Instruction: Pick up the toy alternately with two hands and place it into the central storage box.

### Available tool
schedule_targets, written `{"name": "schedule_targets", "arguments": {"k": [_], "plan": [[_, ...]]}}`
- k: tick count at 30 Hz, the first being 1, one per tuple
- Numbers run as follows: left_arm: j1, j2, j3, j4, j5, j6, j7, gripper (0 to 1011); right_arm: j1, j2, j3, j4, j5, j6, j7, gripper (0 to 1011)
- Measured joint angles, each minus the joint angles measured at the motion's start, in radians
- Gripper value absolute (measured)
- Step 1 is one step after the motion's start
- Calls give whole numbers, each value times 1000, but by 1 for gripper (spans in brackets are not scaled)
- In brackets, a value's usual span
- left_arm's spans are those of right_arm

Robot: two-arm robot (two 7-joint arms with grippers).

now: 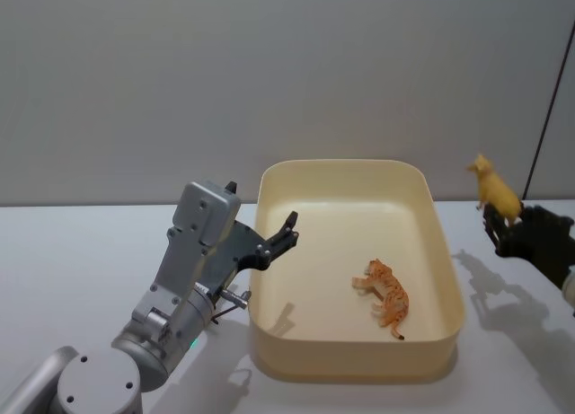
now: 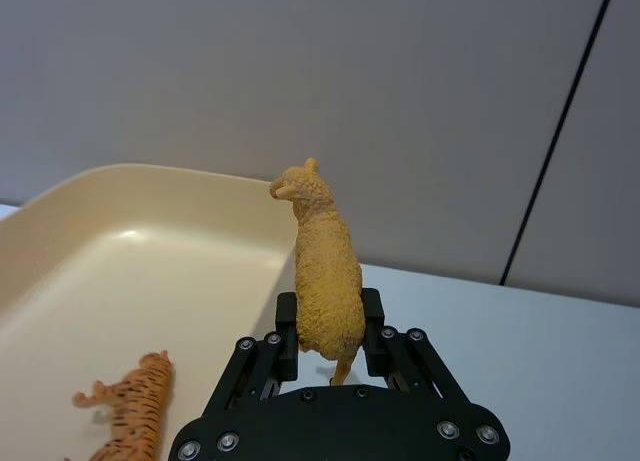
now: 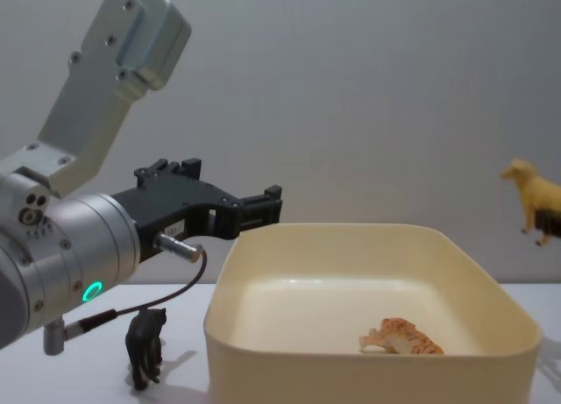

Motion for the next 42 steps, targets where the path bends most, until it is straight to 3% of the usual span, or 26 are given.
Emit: {"name": "schedule_targets", "arguments": {"k": [9, 23, 26, 30, 35, 36, 42], "plan": [[0, 0, 0, 0, 0, 0, 0, 1001, 48, -22, -16, -12, 16, 39, 68, 335], [0, 0, 0, 0, 0, 0, 0, 1001, 143, -96, -83, 103, -50, 96, 145, 366], [0, 0, 0, 0, 0, 0, 0, 1001, 159, -108, -94, 126, -63, 103, 157, 503], [0, 0, 0, 0, 0, 0, 0, 1001, 170, -117, -102, 141, -72, 108, 164, 584], [0, 0, 0, 0, 0, 0, 0, 1001, 179, -125, -109, 156, -80, 112, 171, 783], [0, 0, 0, 0, 0, 0, 0, 1001, 181, -126, -110, 157, -81, 113, 172, 783], [0, 0, 0, 0, 0, 0, 0, 1001, 178, -118, -100, 142, -63, 112, 172, 968]]}}
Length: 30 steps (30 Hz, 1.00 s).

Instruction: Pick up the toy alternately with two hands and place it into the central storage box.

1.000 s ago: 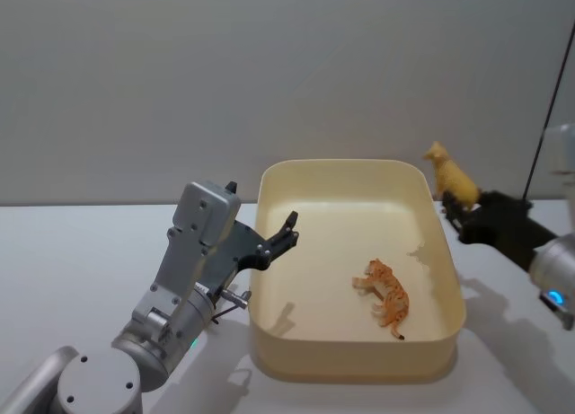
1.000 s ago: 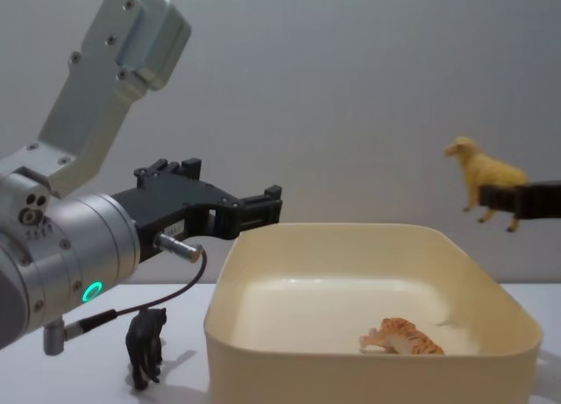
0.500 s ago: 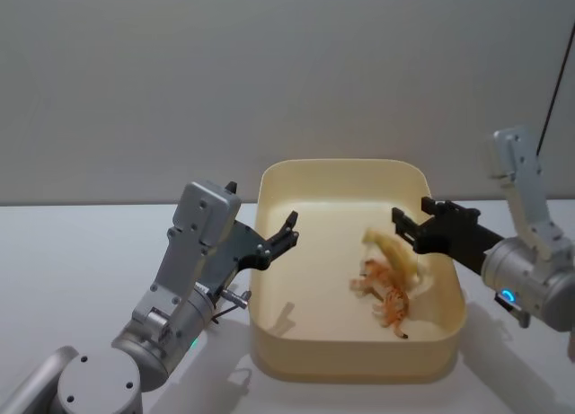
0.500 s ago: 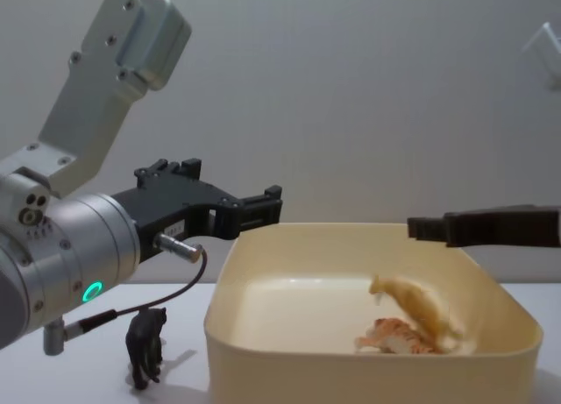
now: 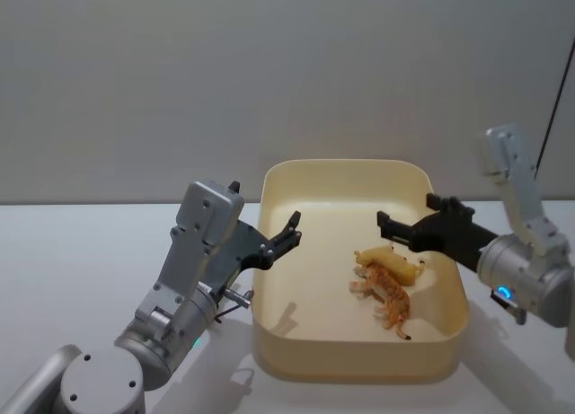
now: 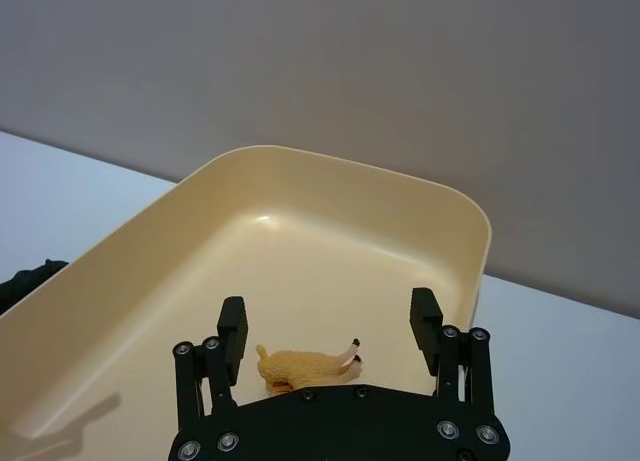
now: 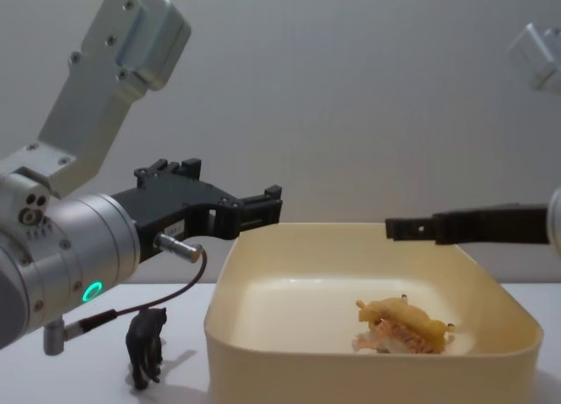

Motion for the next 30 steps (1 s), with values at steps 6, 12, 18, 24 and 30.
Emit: {"name": "schedule_targets", "arguments": {"k": [6, 12, 18, 24, 30], "plan": [[0, 0, 0, 0, 0, 0, 0, 1001, -17, 23, 25, -40, 39, 1, -9, 1001], [4, 2, -1, -4, -1, 4, 2, 1001, -31, 41, 44, -74, 71, 5, -18, 1001], [35, 22, -6, -45, -26, 49, 47, 1001, -40, 52, 56, -95, 90, 8, -23, 1001], [76, 49, -15, -94, -62, 98, 107, 1001, -46, 59, 63, -108, 102, 9, -27, 1001], [133, 89, -29, -154, -120, 156, 186, 1001, -49, 64, 67, -115, 110, 10, -29, 1001]]}}
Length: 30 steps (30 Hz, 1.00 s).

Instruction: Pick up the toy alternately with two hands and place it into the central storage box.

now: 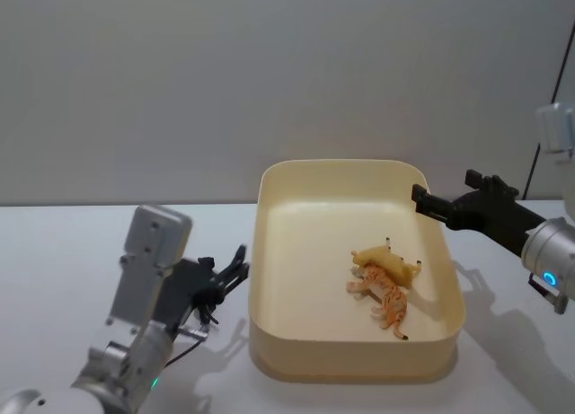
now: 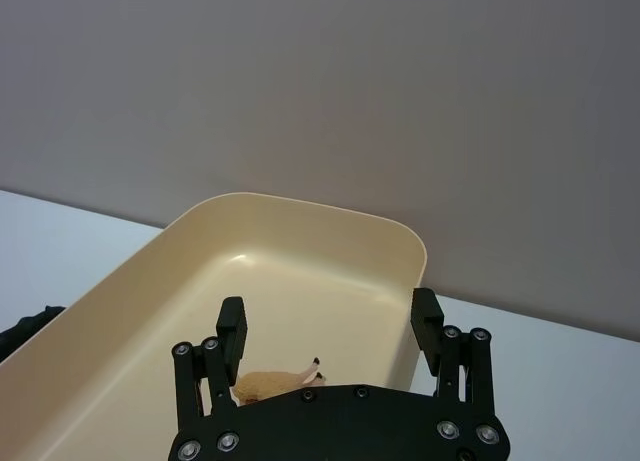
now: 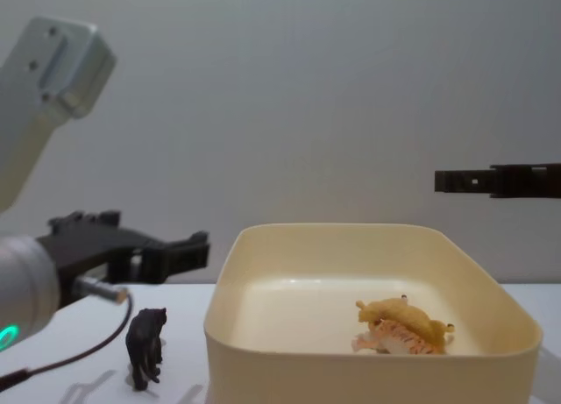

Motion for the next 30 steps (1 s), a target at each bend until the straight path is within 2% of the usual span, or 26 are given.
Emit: {"name": "schedule_targets", "arguments": {"k": [5, 11, 18, 30], "plan": [[44, 34, -15, -43, -59, 53, 48, 1001, -1, 2, 3, -4, 3, 0, -1, 1001], [68, 59, -28, -59, -109, 104, 57, 1001, -3, 4, 4, -7, 6, 1, -1, 1001], [68, 78, -46, -38, -145, 148, -8, 1001, -4, 5, 6, -10, 8, 1, -2, 1001], [1, 66, -65, 77, -142, 169, -161, 1001, -5, 6, 7, -11, 9, 1, -3, 1001]]}}
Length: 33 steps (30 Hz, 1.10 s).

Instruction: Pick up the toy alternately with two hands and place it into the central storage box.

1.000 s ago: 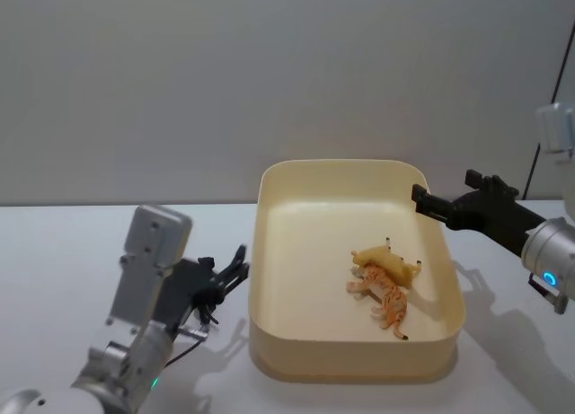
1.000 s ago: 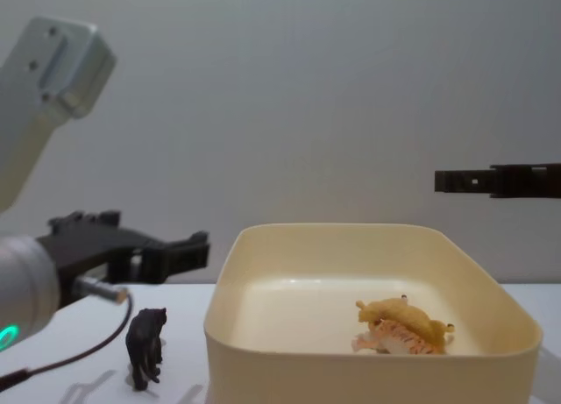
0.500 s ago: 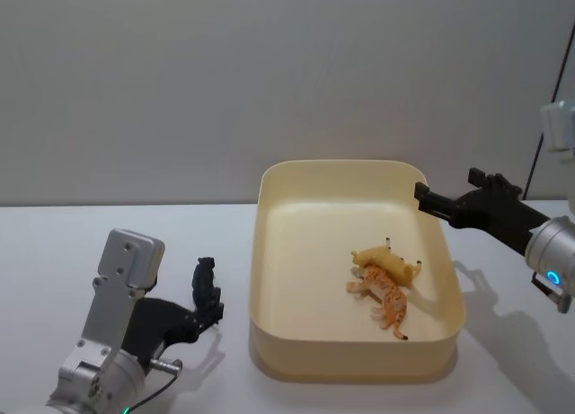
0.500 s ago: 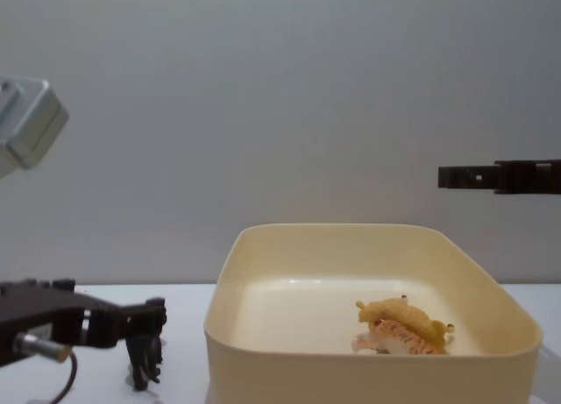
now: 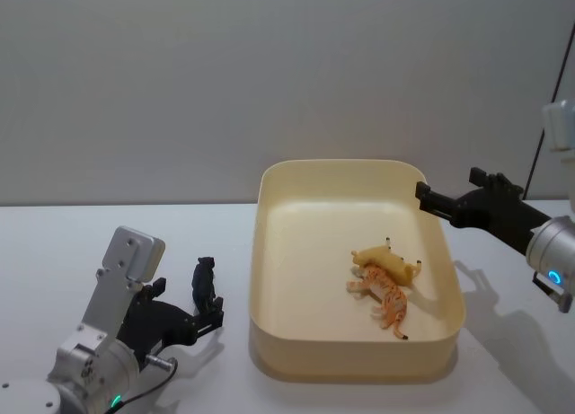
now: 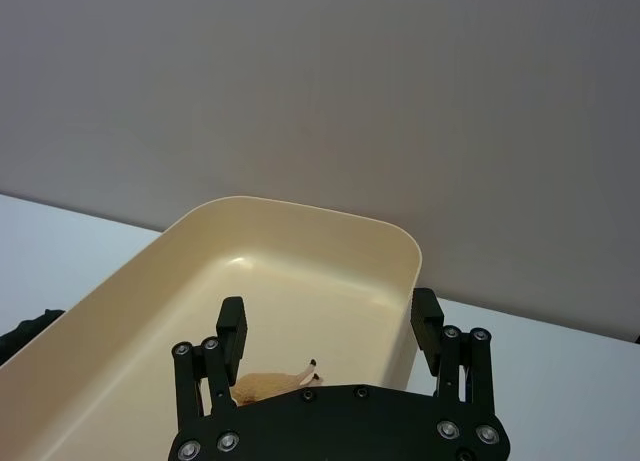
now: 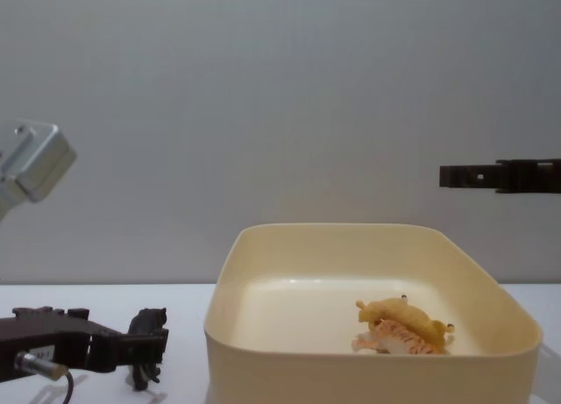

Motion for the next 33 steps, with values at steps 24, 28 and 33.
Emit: {"name": "schedule_targets", "arguments": {"k": [24, 28, 33], "plan": [[-150, -75, -14, 259, 45, -55, -185, 1001, 0, 0, 0, -1, 1, 0, 0, 1001], [-166, -85, -14, 287, 50, -66, -202, 943, 0, 0, 0, -1, 1, 0, 0, 1001], [-180, -93, -14, 310, 53, -75, -217, 834, 0, 0, 0, -1, 1, 0, 0, 1001]]}}
